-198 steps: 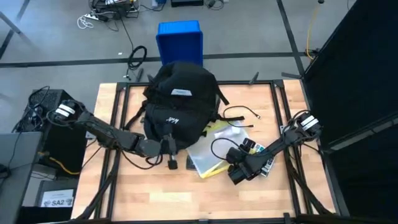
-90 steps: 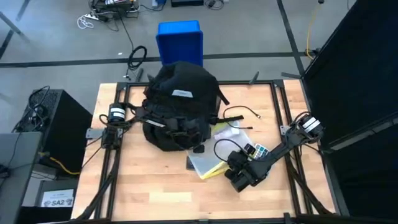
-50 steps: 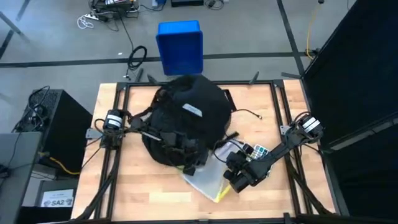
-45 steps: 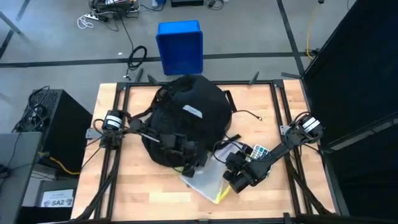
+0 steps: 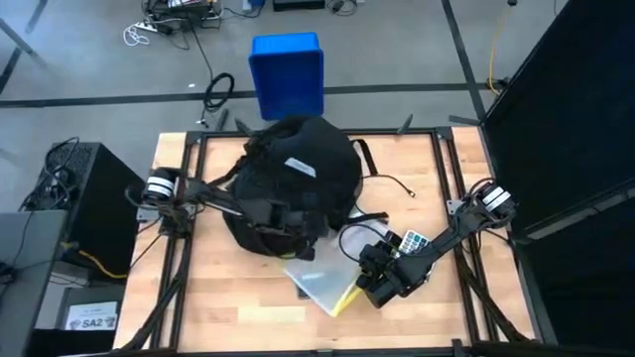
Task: Unpack backpack
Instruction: Remove the pen from the zip bag
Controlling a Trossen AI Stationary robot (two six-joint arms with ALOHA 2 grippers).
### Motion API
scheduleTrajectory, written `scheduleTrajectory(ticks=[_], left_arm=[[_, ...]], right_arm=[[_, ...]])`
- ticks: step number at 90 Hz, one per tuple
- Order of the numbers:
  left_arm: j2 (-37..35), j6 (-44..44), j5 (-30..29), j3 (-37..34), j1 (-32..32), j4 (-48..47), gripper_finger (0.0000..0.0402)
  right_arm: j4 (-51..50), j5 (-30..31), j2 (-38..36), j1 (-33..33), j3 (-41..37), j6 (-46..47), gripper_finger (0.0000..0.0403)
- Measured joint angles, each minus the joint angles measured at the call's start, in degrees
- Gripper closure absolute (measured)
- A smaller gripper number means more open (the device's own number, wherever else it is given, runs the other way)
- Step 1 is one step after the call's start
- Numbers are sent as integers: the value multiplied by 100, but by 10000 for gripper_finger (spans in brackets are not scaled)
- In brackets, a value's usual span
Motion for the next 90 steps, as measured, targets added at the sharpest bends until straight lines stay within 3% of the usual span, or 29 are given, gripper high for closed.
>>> scheduleTrajectory(ticks=[22, 48, 72, 90], left_arm=[[-45, -69, -376, -202, 608, -390, 402], [-217, -545, -416, -1332, 1259, 127, 402], [-1429, -928, -298, -2330, 914, 616, 402], [-2332, -1028, -1015, -2376, 471, 681, 402]], right_arm=[[28, -66, 0, 5, 0, 4, 219], [37, -207, 0, 7, 0, 9, 215], [50, -211, 0, 5, -2, 12, 226], [85, -266, 0, 5, -2, 11, 231]])
